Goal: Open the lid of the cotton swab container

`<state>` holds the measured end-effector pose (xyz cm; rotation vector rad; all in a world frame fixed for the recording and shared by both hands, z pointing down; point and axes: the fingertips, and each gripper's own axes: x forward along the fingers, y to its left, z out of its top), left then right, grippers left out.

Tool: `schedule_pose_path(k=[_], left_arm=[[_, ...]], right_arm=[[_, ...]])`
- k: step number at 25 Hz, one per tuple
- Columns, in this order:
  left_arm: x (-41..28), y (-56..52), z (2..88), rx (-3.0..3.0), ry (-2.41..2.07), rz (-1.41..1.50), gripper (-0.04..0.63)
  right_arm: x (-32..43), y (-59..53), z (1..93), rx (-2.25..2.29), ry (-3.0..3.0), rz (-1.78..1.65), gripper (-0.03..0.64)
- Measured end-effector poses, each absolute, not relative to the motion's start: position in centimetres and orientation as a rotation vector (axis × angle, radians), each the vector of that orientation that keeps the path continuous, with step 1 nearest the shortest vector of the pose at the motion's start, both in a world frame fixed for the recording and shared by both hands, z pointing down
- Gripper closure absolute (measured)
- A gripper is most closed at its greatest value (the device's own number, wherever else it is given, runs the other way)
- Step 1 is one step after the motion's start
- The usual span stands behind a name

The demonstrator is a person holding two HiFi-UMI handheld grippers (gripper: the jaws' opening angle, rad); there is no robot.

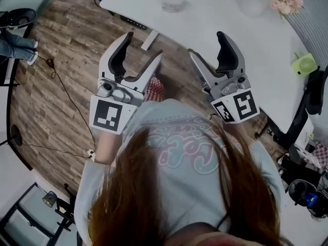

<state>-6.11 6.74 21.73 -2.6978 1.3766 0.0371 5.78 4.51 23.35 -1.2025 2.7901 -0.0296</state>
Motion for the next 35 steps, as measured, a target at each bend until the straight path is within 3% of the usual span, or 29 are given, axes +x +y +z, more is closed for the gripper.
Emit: schedule_pose_path(k=[35], left_arm=[[-8.9, -18.0, 22.4, -2.895, 0.898, 0.038, 0.331]], right_arm=[[1.9, -17.3, 23.4, -1.565, 2.603, -0.008, 0.265]])
